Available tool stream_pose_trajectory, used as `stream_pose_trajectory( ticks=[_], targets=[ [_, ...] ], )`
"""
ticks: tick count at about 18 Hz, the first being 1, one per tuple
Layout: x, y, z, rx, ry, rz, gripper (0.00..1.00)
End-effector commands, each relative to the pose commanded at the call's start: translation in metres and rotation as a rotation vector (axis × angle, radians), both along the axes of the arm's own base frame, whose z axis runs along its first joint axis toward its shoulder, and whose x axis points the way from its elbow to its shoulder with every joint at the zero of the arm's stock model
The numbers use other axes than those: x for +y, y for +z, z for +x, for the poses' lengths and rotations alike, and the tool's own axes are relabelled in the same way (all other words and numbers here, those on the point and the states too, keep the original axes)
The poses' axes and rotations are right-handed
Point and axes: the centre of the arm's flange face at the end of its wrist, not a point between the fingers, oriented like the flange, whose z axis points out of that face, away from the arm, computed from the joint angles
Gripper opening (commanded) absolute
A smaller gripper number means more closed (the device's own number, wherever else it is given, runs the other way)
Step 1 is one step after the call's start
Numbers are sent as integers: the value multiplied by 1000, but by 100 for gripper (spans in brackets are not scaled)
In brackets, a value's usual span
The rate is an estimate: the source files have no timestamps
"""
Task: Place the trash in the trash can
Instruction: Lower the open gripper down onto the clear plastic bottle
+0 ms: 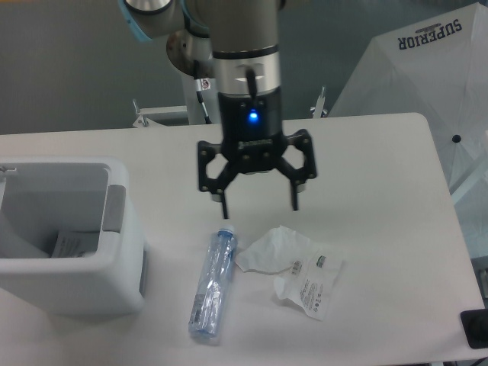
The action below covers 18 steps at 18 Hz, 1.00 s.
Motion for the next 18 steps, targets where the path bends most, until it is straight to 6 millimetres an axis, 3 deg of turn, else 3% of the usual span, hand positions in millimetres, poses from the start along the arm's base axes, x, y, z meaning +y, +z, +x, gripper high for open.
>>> stream_pose_trajectory(
  ticks=[6, 11, 14, 18],
  targets=[
    [8, -32, -12, 17, -48, -76, 100],
    [25, -94, -17, -18, -50, -92, 100],
    [44, -120, -6, -45, -93, -118, 100],
    [84, -174, 5, -103, -157, -165, 100]
  ],
)
